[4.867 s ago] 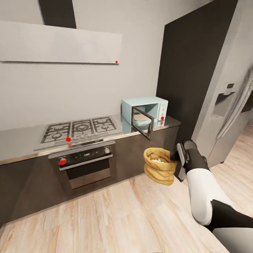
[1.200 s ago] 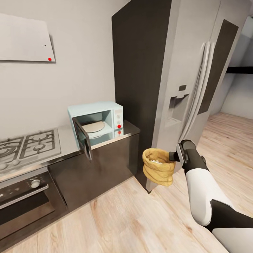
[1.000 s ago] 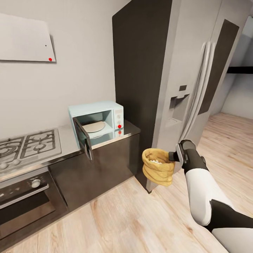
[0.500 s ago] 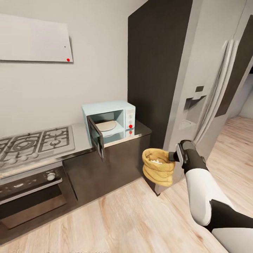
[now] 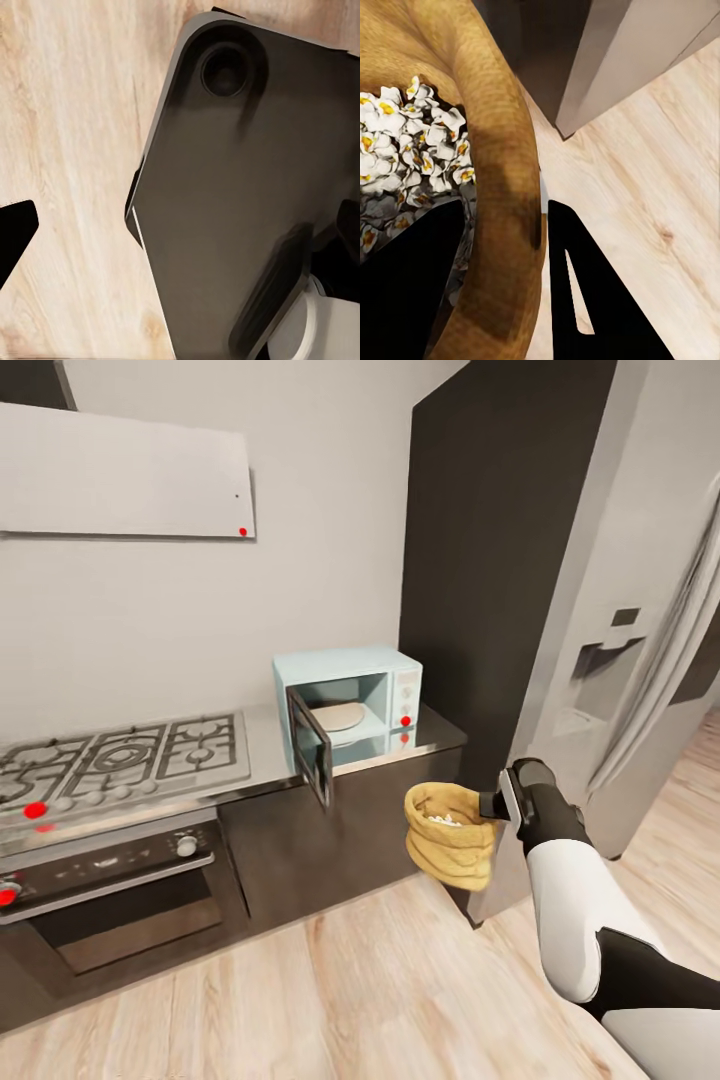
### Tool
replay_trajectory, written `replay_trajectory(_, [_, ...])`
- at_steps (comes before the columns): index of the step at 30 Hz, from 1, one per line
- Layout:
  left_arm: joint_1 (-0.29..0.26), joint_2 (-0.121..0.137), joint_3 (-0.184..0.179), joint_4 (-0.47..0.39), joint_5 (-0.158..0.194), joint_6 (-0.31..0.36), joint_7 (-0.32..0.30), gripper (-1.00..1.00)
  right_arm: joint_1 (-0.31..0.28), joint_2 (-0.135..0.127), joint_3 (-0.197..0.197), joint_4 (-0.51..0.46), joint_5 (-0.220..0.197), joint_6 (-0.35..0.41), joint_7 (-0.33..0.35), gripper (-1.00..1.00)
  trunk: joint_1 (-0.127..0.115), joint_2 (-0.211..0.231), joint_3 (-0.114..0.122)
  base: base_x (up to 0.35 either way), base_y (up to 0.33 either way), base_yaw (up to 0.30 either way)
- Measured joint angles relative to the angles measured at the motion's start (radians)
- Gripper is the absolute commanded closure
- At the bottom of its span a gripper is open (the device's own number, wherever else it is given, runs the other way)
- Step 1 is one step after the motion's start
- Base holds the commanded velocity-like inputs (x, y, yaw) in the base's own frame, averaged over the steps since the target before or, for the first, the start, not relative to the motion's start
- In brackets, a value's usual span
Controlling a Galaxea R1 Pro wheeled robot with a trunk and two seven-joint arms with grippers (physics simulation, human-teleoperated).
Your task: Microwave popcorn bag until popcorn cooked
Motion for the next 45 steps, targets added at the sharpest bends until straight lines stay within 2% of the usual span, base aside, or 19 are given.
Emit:
replay_trajectory(23, [0.0,0.0,0.0,0.0,0.0,0.0,0.0,-1.0,0.0,0.0,0.0,0.0,0.0,0.0,0.001,1.0,0.0,0.0,0.0,0.0,0.0,0.212])
replay_trajectory(45, [0.0,-0.001,0.0,-0.001,0.001,0.0,0.0,-1.0,0.0,-0.002,0.001,0.004,-0.003,0.0,0.006,1.0,0.0,0.0,0.0,0.0,0.0,0.006])
